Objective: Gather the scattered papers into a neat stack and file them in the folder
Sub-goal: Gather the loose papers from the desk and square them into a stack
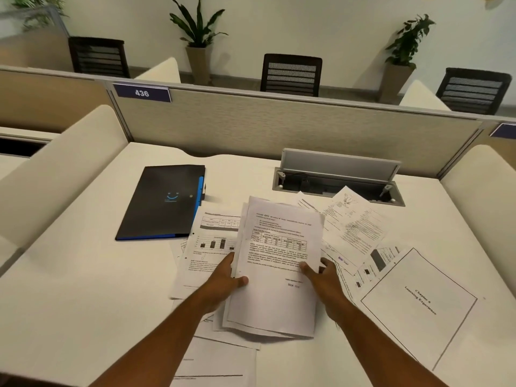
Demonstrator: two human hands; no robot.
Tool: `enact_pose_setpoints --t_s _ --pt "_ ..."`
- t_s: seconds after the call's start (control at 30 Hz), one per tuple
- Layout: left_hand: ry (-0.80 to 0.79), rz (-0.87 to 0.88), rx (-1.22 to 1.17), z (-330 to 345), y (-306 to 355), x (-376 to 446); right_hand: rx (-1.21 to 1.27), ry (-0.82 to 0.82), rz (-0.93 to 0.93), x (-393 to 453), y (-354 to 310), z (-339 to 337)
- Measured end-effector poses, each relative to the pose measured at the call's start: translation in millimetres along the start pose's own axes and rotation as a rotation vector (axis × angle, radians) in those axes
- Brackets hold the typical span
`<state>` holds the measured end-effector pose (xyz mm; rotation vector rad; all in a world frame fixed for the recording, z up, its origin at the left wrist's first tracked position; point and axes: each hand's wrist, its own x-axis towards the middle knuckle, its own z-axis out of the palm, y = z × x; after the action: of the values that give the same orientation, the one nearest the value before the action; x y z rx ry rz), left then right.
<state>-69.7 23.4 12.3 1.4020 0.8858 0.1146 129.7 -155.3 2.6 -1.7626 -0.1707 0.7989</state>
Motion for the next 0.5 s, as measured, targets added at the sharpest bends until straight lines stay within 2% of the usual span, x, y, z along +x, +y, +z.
enact_pose_setpoints --t_s 0.1,0.2,0.4,0.5 --pt "-0.045 -0.001 -0.040 3.3 8.1 -3.6 0.140 -0.112 0.039 -1.1 -13.1 -5.8" --pt "-0.076 0.033 -0.054 8.8 17.8 -6.9 0.143 -0.143 -0.030 -6.0 -22.5 -8.9" --pt "0.044 0.188 -0.044 27.2 51.5 -10.0 0.120 -0.046 -0.208 -18.4 -46.8 -1.5" --pt "0.159 0.287 -0.051 37.3 70.8 -10.1 0.095 0.039 -0.305 -22.3 -61.5 -0.2"
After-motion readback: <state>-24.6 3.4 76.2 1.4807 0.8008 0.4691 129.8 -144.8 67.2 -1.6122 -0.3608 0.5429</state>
